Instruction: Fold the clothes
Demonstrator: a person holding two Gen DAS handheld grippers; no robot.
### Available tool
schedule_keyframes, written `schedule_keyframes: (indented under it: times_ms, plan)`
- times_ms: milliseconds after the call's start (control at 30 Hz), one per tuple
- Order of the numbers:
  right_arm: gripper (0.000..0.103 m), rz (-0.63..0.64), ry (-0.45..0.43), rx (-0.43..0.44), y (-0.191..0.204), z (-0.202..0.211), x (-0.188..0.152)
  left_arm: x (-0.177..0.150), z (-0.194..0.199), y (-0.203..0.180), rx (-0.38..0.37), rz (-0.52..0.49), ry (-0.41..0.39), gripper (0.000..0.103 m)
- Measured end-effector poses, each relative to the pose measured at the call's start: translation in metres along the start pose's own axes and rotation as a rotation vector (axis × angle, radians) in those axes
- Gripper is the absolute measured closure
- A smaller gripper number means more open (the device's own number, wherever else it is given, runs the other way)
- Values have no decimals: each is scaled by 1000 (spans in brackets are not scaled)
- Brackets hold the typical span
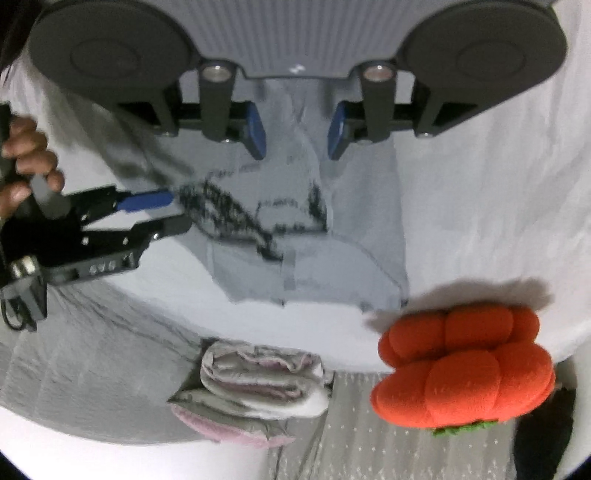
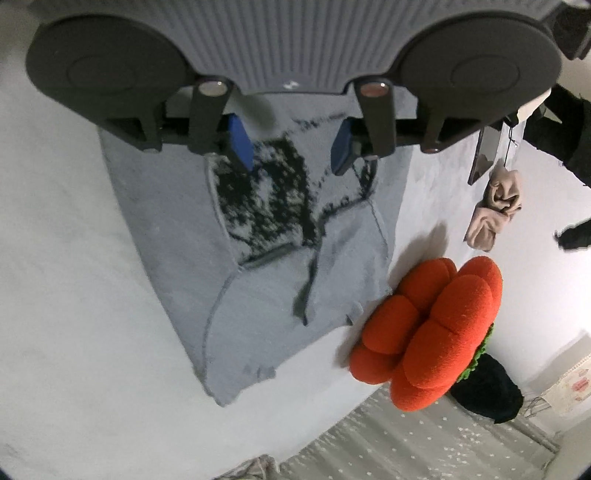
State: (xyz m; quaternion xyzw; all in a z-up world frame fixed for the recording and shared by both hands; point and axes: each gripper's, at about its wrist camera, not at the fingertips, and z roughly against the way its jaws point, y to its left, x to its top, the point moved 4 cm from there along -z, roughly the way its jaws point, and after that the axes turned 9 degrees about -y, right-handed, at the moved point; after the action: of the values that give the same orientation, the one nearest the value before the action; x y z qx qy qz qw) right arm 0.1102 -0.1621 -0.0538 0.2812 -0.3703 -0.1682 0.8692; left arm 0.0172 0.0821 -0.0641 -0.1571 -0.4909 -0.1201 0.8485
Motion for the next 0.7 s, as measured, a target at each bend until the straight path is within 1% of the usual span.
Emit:
schedule_keyframes:
  times_ms: [100, 167, 300, 433, 567, 633, 700]
  plan:
    - [52, -23, 27, -30, -8, 3, -4, -15, 2, -9, -25, -101, 36, 65]
    - [52, -40, 49, -54, -12, 4, -6, -26, 3, -14, -47, -143, 63, 65]
    - [52, -43, 49, -40, -14, 19, -11, -44, 16, -24, -89, -203, 71, 64]
    - [51, -59, 44, -48, -22, 32, -17, -52, 33, -29, -136, -200, 89, 63]
    - [51, -70, 37, -39, -31, 43, -26, -58, 50, -35, -200, -181, 102, 61]
    - [51, -70, 46, -23, -34, 47, -29, -55, 57, -36, -238, -151, 100, 61]
    - [51, -47, 56, -7, -33, 54, -32, -47, 64, -34, -268, -97, 79, 60]
